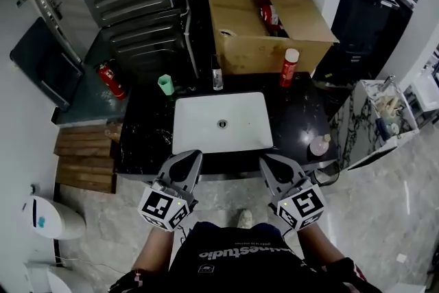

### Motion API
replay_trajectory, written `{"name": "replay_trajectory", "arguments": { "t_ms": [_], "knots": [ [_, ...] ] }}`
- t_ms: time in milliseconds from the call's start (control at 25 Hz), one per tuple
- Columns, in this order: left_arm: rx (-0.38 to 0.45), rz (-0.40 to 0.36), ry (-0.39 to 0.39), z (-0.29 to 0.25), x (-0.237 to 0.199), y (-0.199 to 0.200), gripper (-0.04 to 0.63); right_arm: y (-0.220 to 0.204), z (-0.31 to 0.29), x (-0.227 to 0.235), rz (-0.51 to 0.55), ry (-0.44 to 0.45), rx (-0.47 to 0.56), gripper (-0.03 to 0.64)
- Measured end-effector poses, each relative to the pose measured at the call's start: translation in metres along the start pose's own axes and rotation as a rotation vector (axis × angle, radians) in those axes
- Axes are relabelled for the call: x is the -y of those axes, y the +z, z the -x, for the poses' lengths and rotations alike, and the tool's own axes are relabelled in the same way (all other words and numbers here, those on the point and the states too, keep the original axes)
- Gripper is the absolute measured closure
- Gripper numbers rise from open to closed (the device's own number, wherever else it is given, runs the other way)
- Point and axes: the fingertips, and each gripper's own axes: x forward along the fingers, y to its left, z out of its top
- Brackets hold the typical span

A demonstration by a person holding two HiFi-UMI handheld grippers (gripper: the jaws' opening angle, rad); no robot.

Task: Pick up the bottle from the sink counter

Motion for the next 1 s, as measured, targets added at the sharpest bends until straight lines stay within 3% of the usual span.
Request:
{"name": "replay_trajectory", "arguments": {
  "t_ms": [240,520,760,1000],
  "knots": [
    [-0.013,0.010,0.015,-0.038,-0.021,-0.003,0.581,0.003,-0.032,0.025,-0.017,0.003,0.000,0.578],
    [-0.007,0.020,-0.055,-0.067,-0.044,-0.009,0.581,0.000,-0.052,0.039,0.003,-0.089,-0.008,0.577],
    [-0.040,0.040,-0.181,-0.107,-0.026,-0.031,0.581,-0.032,-0.025,0.095,-0.012,-0.301,-0.074,0.565],
    [-0.090,0.070,-0.303,-0.148,0.012,-0.051,0.581,-0.077,0.037,0.184,-0.059,-0.575,-0.126,0.450]
  ]
}}
